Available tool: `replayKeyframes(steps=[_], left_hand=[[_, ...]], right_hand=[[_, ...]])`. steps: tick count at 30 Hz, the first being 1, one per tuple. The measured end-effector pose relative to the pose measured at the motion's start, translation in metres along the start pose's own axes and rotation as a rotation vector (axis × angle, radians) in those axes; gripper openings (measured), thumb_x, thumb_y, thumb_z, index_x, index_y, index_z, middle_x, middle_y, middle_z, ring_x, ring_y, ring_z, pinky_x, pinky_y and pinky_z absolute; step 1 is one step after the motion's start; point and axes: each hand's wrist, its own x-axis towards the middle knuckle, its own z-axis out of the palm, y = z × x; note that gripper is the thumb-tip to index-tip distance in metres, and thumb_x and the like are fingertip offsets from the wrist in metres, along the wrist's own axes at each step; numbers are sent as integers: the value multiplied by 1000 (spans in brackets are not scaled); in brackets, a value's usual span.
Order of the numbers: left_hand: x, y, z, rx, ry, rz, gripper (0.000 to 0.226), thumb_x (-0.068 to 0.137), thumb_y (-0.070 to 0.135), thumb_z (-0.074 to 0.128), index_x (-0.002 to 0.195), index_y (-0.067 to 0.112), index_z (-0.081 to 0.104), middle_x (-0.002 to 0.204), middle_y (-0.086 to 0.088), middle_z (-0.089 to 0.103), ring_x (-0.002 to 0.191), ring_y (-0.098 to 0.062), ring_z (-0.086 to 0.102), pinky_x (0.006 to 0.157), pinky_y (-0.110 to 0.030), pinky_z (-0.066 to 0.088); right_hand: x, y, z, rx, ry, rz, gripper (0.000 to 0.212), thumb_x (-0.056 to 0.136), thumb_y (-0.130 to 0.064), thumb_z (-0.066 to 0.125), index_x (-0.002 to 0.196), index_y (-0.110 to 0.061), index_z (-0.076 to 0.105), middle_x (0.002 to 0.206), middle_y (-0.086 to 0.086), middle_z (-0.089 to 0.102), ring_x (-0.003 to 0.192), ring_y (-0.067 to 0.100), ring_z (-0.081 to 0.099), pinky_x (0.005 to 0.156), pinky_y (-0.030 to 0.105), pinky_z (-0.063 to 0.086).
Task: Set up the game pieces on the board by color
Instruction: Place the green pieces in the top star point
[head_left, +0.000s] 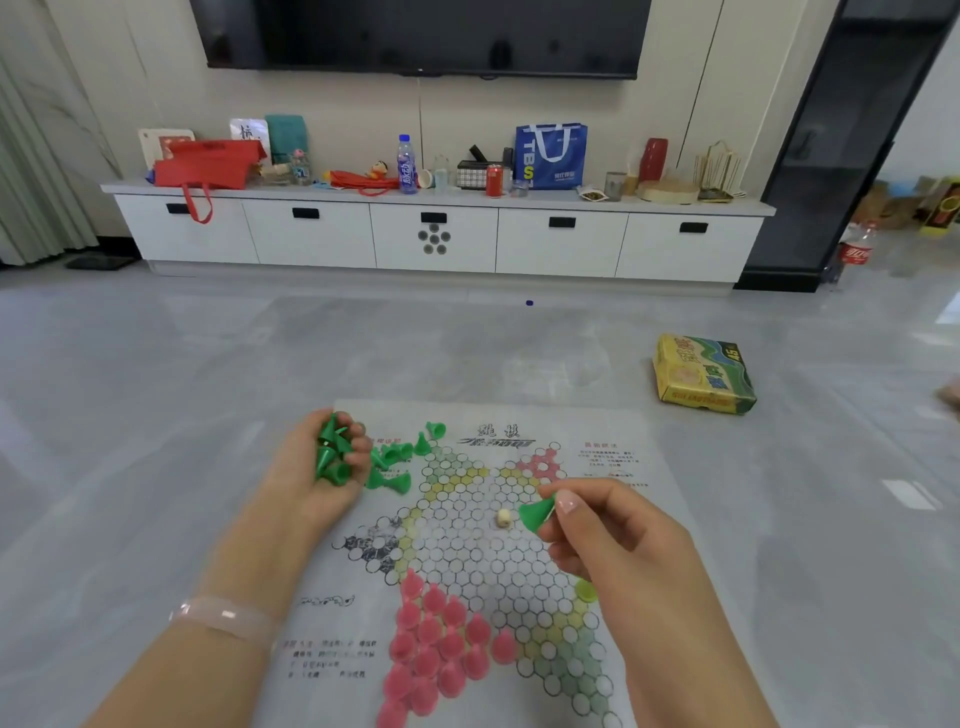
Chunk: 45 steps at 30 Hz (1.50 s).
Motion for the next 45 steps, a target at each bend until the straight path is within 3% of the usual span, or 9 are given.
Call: replayKeyframes(steps=[5, 9, 14, 21, 26, 32, 36, 40, 45], left_hand=[[1, -23, 15, 1200, -93, 571, 29, 94, 29, 41, 72, 14, 53, 58, 5, 51, 38, -4, 48, 41, -14, 41], [-2, -28, 12, 1706, -208, 945, 29, 96, 32, 34, 96, 19, 59, 76, 5, 63, 67, -10, 58, 65, -24, 50], [9, -59, 9, 2092, -433, 991, 21, 96, 23, 36, 109, 22, 53, 98, 3, 63, 87, -18, 62, 69, -29, 47], [18, -51, 14, 2215, -105, 812, 28, 83, -4, 46, 104, 14, 50, 99, -3, 60, 86, -21, 61, 61, -29, 38], [17, -44, 16, 2225, 13, 715, 30, 83, -5, 45, 107, 13, 49, 104, -4, 59, 87, -21, 59, 62, -28, 36], [25, -32, 8, 2075, 148, 688, 23, 89, 2, 38, 108, 13, 47, 102, -4, 58, 85, -24, 58, 62, -30, 36], [31, -23, -2, 1608, 117, 857, 30, 98, 22, 32, 118, 17, 52, 101, -4, 64, 91, -23, 58, 78, -37, 48], [35, -19, 1, 969, 22, 808, 21, 96, 23, 38, 89, 23, 58, 62, -2, 51, 52, -9, 45, 51, -24, 39], [35, -10, -1, 431, 200, 667, 20, 95, 14, 35, 76, 13, 42, 56, -1, 40, 38, -10, 35, 34, -16, 29]], right_hand=[[13, 6, -10, -47, -16, 18, 25, 86, -6, 56, 69, -16, 72, 57, 2, 67, 51, 3, 58, 54, 13, 51], [47, 5, -16, -81, 12, 39, 28, 88, -8, 54, 68, -15, 72, 57, 1, 65, 51, 5, 57, 60, 22, 52], [103, -2, 13, -205, -135, -4, 19, 91, -12, 52, 85, -13, 70, 63, -3, 64, 59, 6, 57, 69, 24, 51], [148, 37, 55, -441, -182, 28, 18, 92, -14, 50, 85, -14, 67, 67, -4, 63, 62, 8, 56, 65, 21, 48], [153, 59, 65, -671, -180, -54, 14, 90, -21, 54, 88, -18, 68, 85, -5, 66, 82, 10, 60, 80, 26, 49], [169, 58, 83, -784, -277, -132, 16, 91, -25, 52, 85, -19, 65, 77, -11, 59, 73, 6, 53, 62, 18, 39], [176, 56, 86, -861, -257, -279, 15, 92, -22, 51, 92, -15, 65, 86, -5, 63, 75, 10, 56, 73, 24, 48], [176, 61, 85, -948, -258, -417, 12, 91, -22, 55, 91, -17, 66, 83, -8, 64, 72, 7, 56, 73, 23, 48], [174, 65, 87, -964, -240, -451, 12, 90, -23, 57, 93, -19, 68, 87, -10, 66, 82, 7, 60, 77, 22, 48]])
